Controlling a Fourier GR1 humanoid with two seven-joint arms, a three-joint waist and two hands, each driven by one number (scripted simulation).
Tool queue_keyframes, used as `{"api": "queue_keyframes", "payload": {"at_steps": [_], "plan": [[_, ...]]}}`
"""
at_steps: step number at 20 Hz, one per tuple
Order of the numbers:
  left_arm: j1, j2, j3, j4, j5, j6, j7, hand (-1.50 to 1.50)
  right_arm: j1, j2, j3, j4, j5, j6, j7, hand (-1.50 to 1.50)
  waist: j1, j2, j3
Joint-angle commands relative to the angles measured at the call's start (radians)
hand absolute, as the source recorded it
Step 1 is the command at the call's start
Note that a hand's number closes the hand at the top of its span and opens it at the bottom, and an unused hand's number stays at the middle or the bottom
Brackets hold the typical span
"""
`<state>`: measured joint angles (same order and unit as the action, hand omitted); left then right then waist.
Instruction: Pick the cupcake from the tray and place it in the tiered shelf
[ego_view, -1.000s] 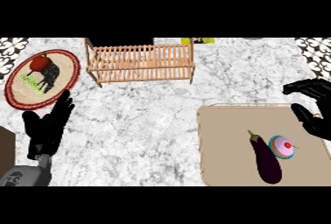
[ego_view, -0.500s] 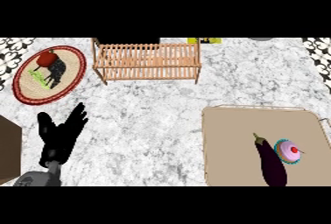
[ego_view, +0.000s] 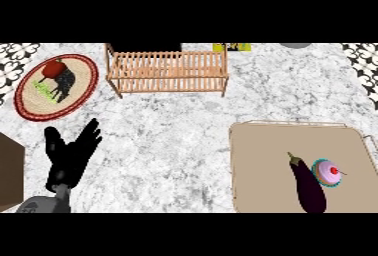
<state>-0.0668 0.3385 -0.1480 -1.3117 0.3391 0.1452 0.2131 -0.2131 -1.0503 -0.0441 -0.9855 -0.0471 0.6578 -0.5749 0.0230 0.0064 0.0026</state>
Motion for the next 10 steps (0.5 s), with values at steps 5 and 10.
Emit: {"api": "queue_keyframes", "payload": {"at_steps": [5,10], "plan": [[0.027,0.002,0.024,-0.027,-0.009,-0.004,0.025,0.00,-0.004,0.008,0.079,-0.211,0.033,0.062,0.113,-1.50,-0.022,-0.009,-0.003],[0.061,0.002,0.037,-0.060,-0.033,-0.004,0.008,0.00,0.023,0.068,0.046,-0.472,-0.050,-0.029,0.483,-1.50,-0.028,-0.012,-0.004]]}}
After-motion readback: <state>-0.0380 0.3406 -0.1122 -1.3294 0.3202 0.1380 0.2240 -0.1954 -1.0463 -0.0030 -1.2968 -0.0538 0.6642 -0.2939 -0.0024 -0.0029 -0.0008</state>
